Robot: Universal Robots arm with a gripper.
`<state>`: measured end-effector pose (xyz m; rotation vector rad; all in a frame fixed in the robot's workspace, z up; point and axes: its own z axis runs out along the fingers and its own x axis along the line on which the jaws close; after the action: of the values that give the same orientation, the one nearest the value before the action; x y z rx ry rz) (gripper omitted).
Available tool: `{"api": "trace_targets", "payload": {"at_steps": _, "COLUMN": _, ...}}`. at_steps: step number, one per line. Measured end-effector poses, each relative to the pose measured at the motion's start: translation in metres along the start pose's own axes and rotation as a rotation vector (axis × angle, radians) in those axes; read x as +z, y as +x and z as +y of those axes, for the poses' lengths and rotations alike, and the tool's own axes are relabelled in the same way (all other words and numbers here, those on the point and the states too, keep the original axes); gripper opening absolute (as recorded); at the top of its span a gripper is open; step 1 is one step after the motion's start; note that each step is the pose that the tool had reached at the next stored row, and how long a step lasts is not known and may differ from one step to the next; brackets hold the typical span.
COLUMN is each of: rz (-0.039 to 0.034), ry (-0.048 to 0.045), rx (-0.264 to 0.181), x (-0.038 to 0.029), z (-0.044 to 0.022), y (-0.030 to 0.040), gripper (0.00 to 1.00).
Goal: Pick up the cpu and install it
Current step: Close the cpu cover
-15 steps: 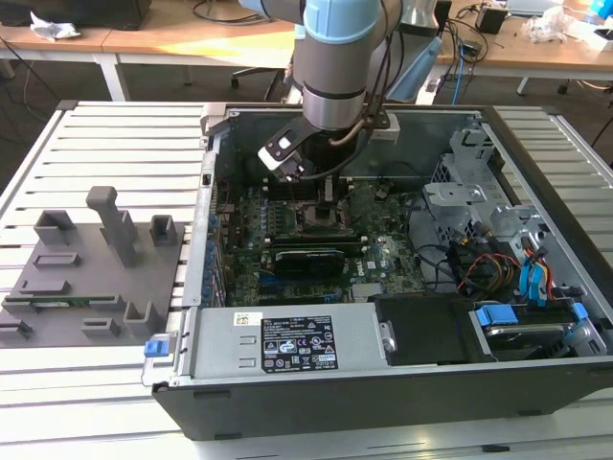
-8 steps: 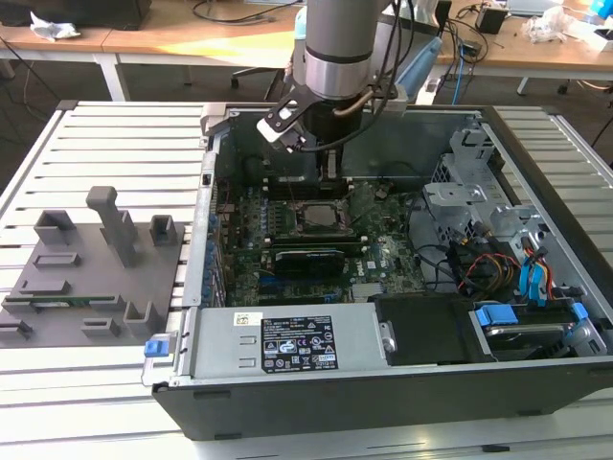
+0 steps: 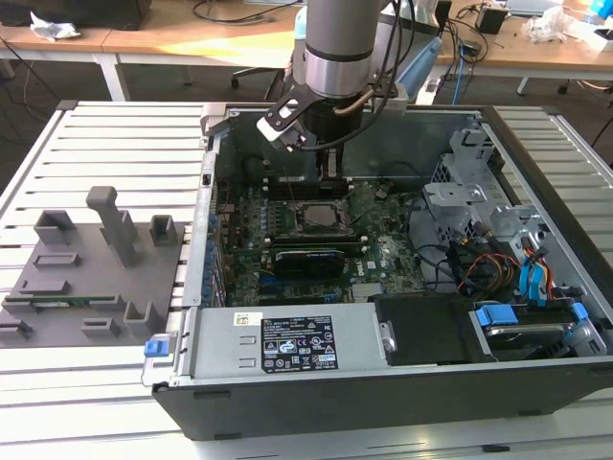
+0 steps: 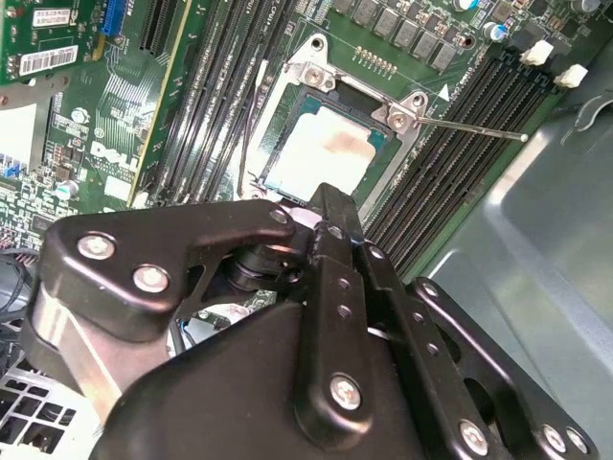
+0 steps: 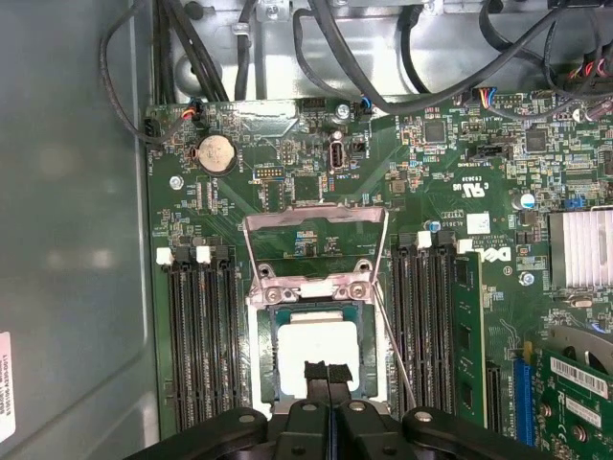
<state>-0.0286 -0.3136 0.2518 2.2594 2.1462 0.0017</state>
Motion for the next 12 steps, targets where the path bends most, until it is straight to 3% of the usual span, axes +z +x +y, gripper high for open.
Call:
{"api": "trace_targets", "payload": {"at_steps": 9, "rz": -0.0004, "ry": 0.0002, "rx": 0.000, "x": -0.0013, "z": 0.0000, "y": -0.0001, "gripper": 0.11}}
{"api": "trace_targets", "payload": {"at_steps": 12, "rz": 0.0000, "ry": 0.0000, "rx": 0.000, "x": -0.0097, "z": 0.0002, "y": -0.0002, "gripper": 0.11}}
